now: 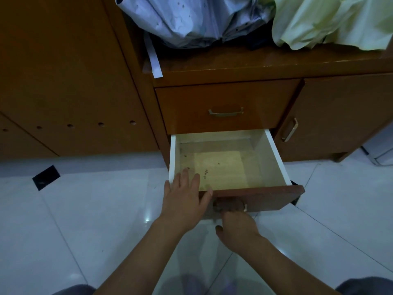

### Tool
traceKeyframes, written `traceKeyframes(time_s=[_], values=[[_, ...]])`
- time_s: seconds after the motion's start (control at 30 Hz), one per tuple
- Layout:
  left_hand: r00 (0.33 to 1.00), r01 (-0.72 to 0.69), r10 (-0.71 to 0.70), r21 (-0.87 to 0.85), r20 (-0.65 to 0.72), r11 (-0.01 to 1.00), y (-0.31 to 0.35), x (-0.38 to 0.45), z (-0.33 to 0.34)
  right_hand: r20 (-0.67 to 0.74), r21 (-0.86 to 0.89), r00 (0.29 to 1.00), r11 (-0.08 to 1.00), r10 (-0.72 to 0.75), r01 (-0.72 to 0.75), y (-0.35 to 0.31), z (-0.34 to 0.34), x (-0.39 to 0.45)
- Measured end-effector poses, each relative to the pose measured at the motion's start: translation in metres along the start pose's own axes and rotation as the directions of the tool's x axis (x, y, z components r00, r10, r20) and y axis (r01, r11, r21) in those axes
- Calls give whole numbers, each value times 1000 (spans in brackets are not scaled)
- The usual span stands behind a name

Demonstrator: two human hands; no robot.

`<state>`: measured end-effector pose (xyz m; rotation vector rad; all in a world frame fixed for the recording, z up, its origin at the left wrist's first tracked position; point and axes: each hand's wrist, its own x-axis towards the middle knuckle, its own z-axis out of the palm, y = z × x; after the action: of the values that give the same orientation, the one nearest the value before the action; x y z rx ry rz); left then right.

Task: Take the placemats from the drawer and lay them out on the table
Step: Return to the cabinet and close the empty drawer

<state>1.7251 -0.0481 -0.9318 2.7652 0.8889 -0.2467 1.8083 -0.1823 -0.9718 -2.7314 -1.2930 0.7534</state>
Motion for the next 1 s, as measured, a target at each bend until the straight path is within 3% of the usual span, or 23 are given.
traceKeyframes(time_s=[0.47, 0.67, 0.77, 1.0], values=[[1000, 21, -19, 80, -23, 997, -3, 7, 6, -52, 75, 998, 997, -28, 32, 9, 4, 24], [998, 33, -32, 24, -46, 999, -4, 13, 4, -44, 53, 997, 997, -60, 62, 15, 5, 37], [998, 30, -29, 12, -57, 999, -1, 17, 0, -170, 70, 984, 996, -49, 62, 11, -1, 45], [999, 16, -15, 18, -38, 1000, 8, 23, -5, -307, 132, 945, 979, -111, 158, 1, 0, 51]])
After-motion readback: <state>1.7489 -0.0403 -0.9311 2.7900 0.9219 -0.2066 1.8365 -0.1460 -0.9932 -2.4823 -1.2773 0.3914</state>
